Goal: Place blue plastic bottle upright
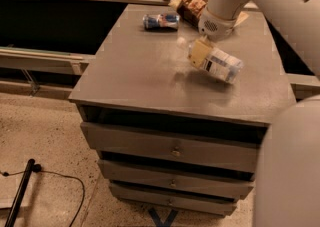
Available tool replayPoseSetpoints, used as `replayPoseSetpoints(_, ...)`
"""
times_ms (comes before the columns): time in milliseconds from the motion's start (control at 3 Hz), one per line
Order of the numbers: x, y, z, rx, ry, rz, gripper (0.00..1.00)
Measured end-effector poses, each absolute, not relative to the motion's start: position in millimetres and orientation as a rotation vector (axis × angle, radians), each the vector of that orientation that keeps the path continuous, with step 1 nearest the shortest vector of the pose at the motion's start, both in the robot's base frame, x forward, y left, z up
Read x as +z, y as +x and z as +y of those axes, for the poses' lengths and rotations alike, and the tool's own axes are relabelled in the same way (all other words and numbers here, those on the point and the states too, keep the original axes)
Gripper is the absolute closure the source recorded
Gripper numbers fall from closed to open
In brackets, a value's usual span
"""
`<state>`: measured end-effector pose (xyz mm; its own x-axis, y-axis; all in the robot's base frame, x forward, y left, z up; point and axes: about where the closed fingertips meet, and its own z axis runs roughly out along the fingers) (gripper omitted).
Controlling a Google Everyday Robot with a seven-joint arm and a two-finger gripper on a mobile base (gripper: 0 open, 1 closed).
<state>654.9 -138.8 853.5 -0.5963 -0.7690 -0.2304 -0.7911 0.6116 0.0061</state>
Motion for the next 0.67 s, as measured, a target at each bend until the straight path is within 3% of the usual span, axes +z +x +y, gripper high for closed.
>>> replayPoseSetpoints(333,943.9,635.1,-115.7,0.402,-1.239,2.248,1.00)
replayPoseSetpoints(667,973.2,627.2,-108.6,0.569,-1.208,2.073,1.00)
